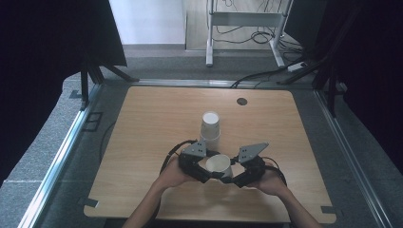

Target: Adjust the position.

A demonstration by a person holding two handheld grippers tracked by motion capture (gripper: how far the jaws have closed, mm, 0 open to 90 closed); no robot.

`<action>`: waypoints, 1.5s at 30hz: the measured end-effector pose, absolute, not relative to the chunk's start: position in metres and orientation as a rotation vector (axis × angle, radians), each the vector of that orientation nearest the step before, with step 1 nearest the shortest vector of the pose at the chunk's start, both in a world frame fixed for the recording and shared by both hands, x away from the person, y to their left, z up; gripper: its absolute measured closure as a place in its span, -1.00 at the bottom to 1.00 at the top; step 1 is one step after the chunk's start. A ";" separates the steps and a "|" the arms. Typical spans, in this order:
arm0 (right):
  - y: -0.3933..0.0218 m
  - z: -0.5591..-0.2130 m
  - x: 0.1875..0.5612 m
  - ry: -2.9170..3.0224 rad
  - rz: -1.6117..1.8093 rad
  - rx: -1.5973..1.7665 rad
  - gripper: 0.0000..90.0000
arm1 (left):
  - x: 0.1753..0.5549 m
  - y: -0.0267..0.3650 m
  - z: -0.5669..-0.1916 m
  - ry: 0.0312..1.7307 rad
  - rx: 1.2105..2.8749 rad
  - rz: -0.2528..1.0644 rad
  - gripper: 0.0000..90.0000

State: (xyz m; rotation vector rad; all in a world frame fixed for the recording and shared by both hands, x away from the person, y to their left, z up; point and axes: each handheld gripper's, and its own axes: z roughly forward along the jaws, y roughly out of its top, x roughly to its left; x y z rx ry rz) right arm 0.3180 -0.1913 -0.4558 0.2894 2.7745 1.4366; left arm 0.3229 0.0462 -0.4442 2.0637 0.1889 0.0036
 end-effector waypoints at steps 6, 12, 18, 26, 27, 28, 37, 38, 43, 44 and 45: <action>-0.190 -0.458 0.318 2.779 1.437 0.286 -0.22 | 0.322 0.046 -0.444 0.176 2.077 0.016 -0.39; -0.189 -0.458 0.319 2.796 1.415 0.305 -0.43 | 0.320 0.046 -0.443 0.174 2.106 0.042 -0.39; -0.195 -0.460 0.322 2.768 1.395 0.382 -0.67 | 0.321 0.049 -0.440 0.188 2.137 0.070 -0.39; -0.204 -0.463 0.321 2.756 1.346 0.443 -0.70 | 0.321 0.051 -0.437 0.210 2.175 0.107 -0.39; -0.205 -0.464 0.321 2.755 1.343 0.447 -0.70 | 0.321 0.051 -0.437 0.212 2.176 0.109 -0.39; -0.206 -0.464 0.320 2.755 1.343 0.448 -0.71 | 0.321 0.052 -0.437 0.216 2.180 0.114 -0.39; -0.215 -0.470 0.319 2.741 1.320 0.501 -0.71 | 0.322 0.057 -0.436 0.259 2.193 0.143 -0.39; -0.216 -0.471 0.319 2.736 1.313 0.508 -0.71 | 0.323 0.058 -0.435 0.265 2.194 0.146 -0.39; -0.222 -0.473 0.318 2.711 1.282 0.551 -0.73 | 0.324 0.065 -0.435 0.307 2.205 0.172 -0.39; -0.223 -0.474 0.317 2.704 1.270 0.566 -0.75 | 0.324 0.066 -0.435 0.317 2.207 0.177 -0.39; -0.224 -0.475 0.317 2.700 1.254 0.579 -0.80 | 0.325 0.068 -0.434 0.325 2.208 0.182 -0.39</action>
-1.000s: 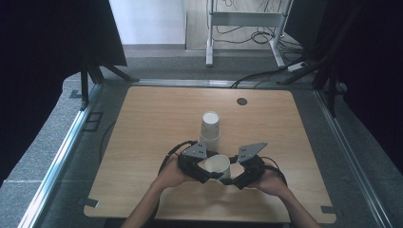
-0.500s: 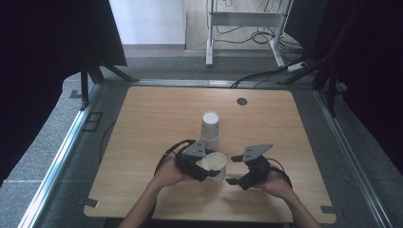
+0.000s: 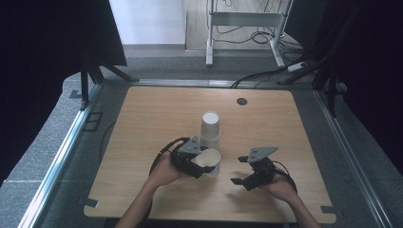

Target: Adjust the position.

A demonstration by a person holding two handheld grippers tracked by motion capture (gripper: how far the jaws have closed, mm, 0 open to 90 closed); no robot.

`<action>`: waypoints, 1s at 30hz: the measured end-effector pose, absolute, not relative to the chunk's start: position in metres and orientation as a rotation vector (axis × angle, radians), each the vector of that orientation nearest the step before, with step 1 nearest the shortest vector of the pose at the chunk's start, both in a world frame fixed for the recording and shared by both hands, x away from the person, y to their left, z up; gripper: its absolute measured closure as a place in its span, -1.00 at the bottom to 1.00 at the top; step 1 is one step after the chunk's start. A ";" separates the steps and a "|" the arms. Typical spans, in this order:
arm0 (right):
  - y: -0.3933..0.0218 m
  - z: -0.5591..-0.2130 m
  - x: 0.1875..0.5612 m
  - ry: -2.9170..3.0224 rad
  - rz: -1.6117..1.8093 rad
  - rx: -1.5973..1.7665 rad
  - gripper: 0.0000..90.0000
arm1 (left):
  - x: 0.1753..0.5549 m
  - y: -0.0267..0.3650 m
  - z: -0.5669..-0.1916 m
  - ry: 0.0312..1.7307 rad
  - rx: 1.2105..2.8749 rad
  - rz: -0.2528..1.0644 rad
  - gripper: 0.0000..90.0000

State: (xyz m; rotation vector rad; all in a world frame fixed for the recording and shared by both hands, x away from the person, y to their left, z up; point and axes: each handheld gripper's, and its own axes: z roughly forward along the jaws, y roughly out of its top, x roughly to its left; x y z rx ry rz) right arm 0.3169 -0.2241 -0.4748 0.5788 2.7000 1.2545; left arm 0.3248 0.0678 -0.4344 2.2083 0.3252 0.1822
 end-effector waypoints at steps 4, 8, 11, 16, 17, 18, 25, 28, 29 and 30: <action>-0.228 -0.478 0.315 2.683 1.202 0.611 -0.90 | 0.325 0.075 -0.433 0.360 2.212 0.207 -0.39; -0.233 -0.481 0.314 2.671 1.168 0.633 -0.90 | 0.326 0.081 -0.432 0.396 2.224 0.238 -0.39; -0.237 -0.484 0.313 2.662 1.138 0.649 -0.90 | 0.327 0.086 -0.432 0.425 2.225 0.251 -0.39; -0.245 -0.490 0.313 2.635 1.124 0.697 -0.90 | 0.329 0.094 -0.433 0.469 2.236 0.282 -0.39; -0.247 -0.491 0.313 2.629 1.118 0.705 -0.90 | 0.330 0.096 -0.433 0.478 2.240 0.288 -0.39; -0.249 -0.493 0.313 2.623 1.111 0.718 -0.90 | 0.330 0.098 -0.433 0.488 2.243 0.295 -0.39; -0.261 -0.503 0.312 2.590 1.101 0.789 -0.89 | 0.333 0.111 -0.434 0.547 2.258 0.334 -0.39; -0.265 -0.506 0.311 2.579 1.092 0.814 -0.88 | 0.334 0.115 -0.435 0.573 2.271 0.356 -0.39; -0.266 -0.507 0.311 2.579 1.089 0.819 -0.88 | 0.334 0.117 -0.435 0.582 2.274 0.364 -0.39; -0.267 -0.509 0.311 2.581 1.087 0.821 -0.88 | 0.335 0.118 -0.436 0.591 2.279 0.373 -0.39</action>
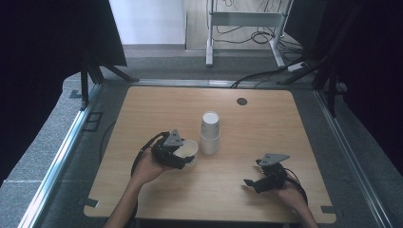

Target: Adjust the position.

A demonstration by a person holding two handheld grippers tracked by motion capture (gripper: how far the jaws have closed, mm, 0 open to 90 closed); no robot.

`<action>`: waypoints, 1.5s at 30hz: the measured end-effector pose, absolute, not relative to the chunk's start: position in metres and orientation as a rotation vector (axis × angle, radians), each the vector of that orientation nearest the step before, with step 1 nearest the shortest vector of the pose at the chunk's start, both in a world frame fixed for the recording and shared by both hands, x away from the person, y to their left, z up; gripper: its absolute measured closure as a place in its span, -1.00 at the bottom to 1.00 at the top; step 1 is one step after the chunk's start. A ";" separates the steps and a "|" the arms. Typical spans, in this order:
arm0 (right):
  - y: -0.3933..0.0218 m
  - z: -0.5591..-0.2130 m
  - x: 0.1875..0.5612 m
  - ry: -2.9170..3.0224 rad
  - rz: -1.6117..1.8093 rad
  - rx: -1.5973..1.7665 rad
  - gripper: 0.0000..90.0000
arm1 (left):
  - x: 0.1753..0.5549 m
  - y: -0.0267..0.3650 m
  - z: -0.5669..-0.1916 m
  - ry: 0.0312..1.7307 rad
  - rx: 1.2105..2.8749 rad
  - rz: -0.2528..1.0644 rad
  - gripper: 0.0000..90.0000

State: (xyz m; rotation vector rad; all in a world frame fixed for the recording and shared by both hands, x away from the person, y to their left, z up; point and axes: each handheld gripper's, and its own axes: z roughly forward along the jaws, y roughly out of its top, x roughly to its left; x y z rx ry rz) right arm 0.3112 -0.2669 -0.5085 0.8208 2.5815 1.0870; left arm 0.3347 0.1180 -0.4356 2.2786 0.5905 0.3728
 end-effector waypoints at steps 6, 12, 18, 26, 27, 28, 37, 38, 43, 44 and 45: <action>-0.269 -0.516 0.310 2.581 1.074 0.840 -0.88 | 0.338 0.125 -0.439 0.641 2.295 0.408 -0.40; -0.269 -0.517 0.309 2.578 1.069 0.842 -0.88 | 0.342 0.129 -0.448 0.694 2.303 0.436 -0.40; -0.269 -0.517 0.308 2.574 1.067 0.844 -0.88 | 0.345 0.128 -0.457 0.719 2.321 0.460 -0.41; -0.269 -0.517 0.309 2.575 1.067 0.844 -0.88 | 0.348 0.123 -0.462 0.744 2.326 0.445 -0.51; -0.269 -0.517 0.309 2.575 1.067 0.844 -0.88 | 0.348 0.124 -0.463 0.749 2.320 0.440 -0.54; -0.269 -0.517 0.309 2.575 1.067 0.844 -0.88 | 0.349 0.124 -0.463 0.755 2.318 0.433 -0.58; -0.269 -0.517 0.309 2.575 1.067 0.844 -0.89 | 0.345 0.131 -0.459 0.774 2.232 0.382 -0.85; -0.269 -0.517 0.309 2.576 1.066 0.844 -0.89 | 0.344 0.132 -0.457 0.774 2.218 0.377 -0.86; -0.269 -0.517 0.309 2.575 1.067 0.844 -0.89 | 0.338 0.137 -0.449 0.773 2.183 0.366 -0.97; -0.269 -0.517 0.309 2.575 1.067 0.844 -0.89 | 0.336 0.137 -0.449 0.773 2.183 0.371 -1.00; -0.269 -0.517 0.309 2.575 1.067 0.844 -0.89 | 0.334 0.138 -0.448 0.772 2.182 0.376 -1.00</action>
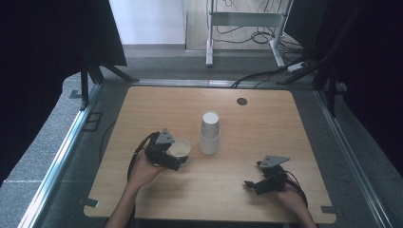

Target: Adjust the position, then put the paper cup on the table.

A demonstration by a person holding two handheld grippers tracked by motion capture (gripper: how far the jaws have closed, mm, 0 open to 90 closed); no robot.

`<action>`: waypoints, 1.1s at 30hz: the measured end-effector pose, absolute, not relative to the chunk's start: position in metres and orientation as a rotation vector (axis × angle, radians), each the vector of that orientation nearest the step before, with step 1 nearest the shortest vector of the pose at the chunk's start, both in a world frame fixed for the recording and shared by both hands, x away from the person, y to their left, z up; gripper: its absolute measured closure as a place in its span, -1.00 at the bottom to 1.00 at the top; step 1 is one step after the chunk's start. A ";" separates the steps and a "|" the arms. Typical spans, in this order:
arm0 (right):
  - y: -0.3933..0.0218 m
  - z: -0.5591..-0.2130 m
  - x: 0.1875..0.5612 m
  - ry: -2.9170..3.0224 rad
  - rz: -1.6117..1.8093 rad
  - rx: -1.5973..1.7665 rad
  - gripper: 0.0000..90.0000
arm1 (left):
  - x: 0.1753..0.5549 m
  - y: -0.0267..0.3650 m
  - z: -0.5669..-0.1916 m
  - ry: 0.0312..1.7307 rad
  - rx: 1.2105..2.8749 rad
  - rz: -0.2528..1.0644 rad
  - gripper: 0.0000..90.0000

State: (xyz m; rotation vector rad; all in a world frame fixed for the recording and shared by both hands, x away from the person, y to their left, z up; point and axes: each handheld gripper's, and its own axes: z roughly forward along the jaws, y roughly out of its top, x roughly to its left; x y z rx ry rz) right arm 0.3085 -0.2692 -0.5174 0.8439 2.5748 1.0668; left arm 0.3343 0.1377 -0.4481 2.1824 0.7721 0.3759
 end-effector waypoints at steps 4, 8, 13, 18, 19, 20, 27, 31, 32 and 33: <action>-0.269 -0.517 0.309 2.576 1.066 0.844 -0.89 | 0.327 0.141 -0.448 0.777 2.173 0.390 -1.00; -0.269 -0.517 0.309 2.575 1.067 0.844 -0.89 | 0.320 0.147 -0.450 0.795 2.158 0.391 -1.00; -0.269 -0.517 0.309 2.575 1.067 0.844 -0.89 | 0.310 0.154 -0.456 0.799 2.165 0.403 -1.00; -0.269 -0.517 0.309 2.575 1.067 0.844 -0.89 | 0.300 0.160 -0.464 0.811 2.168 0.419 -1.00; -0.269 -0.517 0.309 2.575 1.067 0.844 -0.89 | 0.298 0.162 -0.465 0.813 2.168 0.419 -1.00; -0.269 -0.517 0.309 2.575 1.067 0.844 -0.89 | 0.297 0.163 -0.467 0.816 2.166 0.415 -1.00; -0.269 -0.517 0.309 2.575 1.067 0.844 -0.89 | 0.288 0.166 -0.487 0.849 2.175 0.400 -1.00; -0.269 -0.517 0.309 2.575 1.067 0.844 -0.89 | 0.285 0.166 -0.498 0.867 2.168 0.378 -1.00; -0.269 -0.517 0.309 2.575 1.067 0.844 -0.89 | 0.284 0.166 -0.500 0.867 2.175 0.377 -1.00; -0.269 -0.517 0.309 2.575 1.067 0.844 -0.89 | 0.284 0.165 -0.503 0.870 2.181 0.377 -1.00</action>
